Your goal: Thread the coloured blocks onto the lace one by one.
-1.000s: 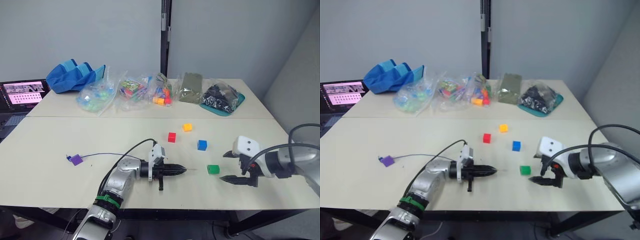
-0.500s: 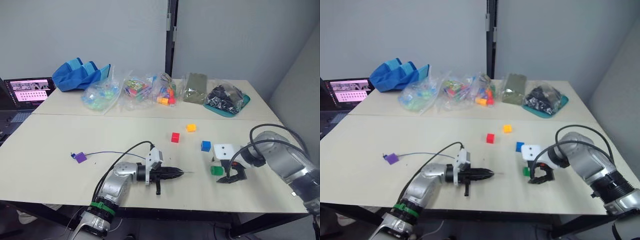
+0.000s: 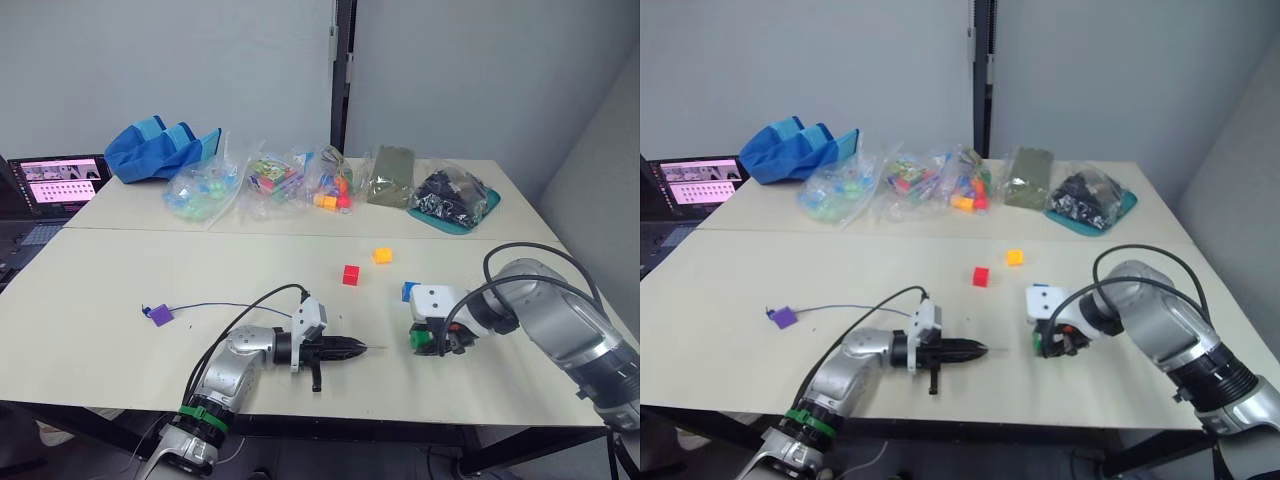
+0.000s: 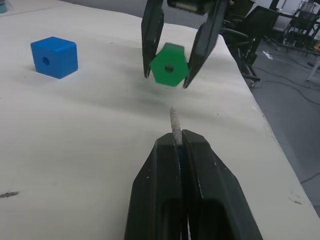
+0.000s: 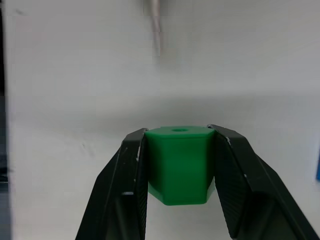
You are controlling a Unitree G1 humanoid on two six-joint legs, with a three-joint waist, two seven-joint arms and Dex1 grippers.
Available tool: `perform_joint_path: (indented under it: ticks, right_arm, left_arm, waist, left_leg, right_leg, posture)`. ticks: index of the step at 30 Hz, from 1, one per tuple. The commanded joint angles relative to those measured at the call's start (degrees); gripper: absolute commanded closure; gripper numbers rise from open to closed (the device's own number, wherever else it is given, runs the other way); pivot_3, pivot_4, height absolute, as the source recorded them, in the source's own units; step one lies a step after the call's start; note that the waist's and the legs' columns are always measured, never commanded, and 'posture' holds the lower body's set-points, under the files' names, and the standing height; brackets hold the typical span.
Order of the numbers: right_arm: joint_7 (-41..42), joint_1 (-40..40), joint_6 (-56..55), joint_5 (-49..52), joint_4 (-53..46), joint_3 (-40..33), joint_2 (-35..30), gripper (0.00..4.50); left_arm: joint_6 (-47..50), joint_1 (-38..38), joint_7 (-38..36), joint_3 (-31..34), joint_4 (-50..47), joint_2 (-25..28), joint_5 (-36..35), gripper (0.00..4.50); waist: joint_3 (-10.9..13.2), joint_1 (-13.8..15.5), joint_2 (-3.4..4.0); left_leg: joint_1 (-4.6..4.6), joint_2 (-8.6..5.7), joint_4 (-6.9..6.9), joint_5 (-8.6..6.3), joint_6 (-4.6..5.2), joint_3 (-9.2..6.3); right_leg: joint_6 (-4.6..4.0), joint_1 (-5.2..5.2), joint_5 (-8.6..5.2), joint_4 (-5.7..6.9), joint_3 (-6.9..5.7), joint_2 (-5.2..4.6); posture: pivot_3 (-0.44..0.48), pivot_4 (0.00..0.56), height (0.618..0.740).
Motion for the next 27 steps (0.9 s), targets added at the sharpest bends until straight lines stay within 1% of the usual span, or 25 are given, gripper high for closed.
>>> perform_joint_path:
  ticks: [1, 7, 13, 14, 20, 27]
  right_arm:
    - [-1.35, 0.61, 5.48, -0.06, -3.77, -0.42, -0.22, 3.21]
    - [-5.22, 1.75, 11.63, -0.67, -6.28, 0.88, 1.08, 3.21]
    - [-7.69, 2.62, 14.95, 0.47, -8.14, 1.20, 1.68, 3.21]
    - [-7.94, 2.68, 15.44, 0.72, -8.38, 1.16, 1.61, 2.18]
    - [-8.22, 2.56, 14.89, 0.60, -9.15, 1.04, -0.66, 0.21]
    - [-8.95, 2.39, 14.68, 1.06, -8.54, 0.53, -0.98, 0.21]
  left_arm:
    - [-1.24, -0.86, -0.26, -0.85, -0.44, -0.19, 0.71, 4.50]
    - [-1.55, -1.19, -0.61, -0.99, 0.21, -0.47, 1.07, 4.50]
    - [-1.67, -1.41, -0.97, -1.13, 0.58, -0.66, 1.37, 4.50]
    - [-1.72, -1.44, -1.03, -1.15, 0.67, -0.68, 1.39, 4.50]
    - [-2.04, -1.73, -1.48, -1.34, 1.21, -0.76, 1.48, 4.50]
    - [-2.63, -2.16, -1.83, -1.50, 2.08, -0.94, 1.60, 4.50]
  waist:
    - [0.00, 0.12, 0.00]
    - [0.00, 0.06, 0.00]
    - [0.00, 0.02, 0.00]
    - [0.00, 0.02, 0.00]
    - [0.00, 0.03, 0.00]
    - [0.00, -0.02, 0.00]
  left_leg:
    - [0.00, 0.00, 0.01, 0.00, 0.00, 0.00]
    - [0.00, 0.00, 0.01, 0.00, 0.00, 0.00]
    - [0.00, 0.00, 0.01, 0.00, 0.00, 0.00]
    - [0.00, 0.00, 0.01, 0.00, 0.00, 0.00]
    - [0.00, 0.00, 0.01, 0.00, 0.00, 0.00]
    - [0.00, 0.00, 0.02, 0.00, 0.01, -0.01]
  right_leg:
    - [0.00, 0.01, 0.00, 0.00, -0.01, 0.00]
    - [0.00, 0.00, 0.00, 0.01, 0.00, 0.00]
    - [0.00, -0.01, 0.00, 0.02, 0.00, 0.00]
    - [0.00, -0.01, 0.00, 0.02, -0.01, 0.00]
    - [0.00, -0.01, 0.00, 0.02, -0.01, 0.00]
    - [0.00, -0.01, 0.00, 0.02, -0.01, 0.00]
  posture:
    - [0.000, 0.150, 0.740]
    - [0.000, 0.150, 0.740]
    - [0.000, 0.150, 0.740]
    - [0.000, 0.150, 0.740]
    - [0.000, 0.150, 0.740]
    - [0.000, 0.150, 0.740]
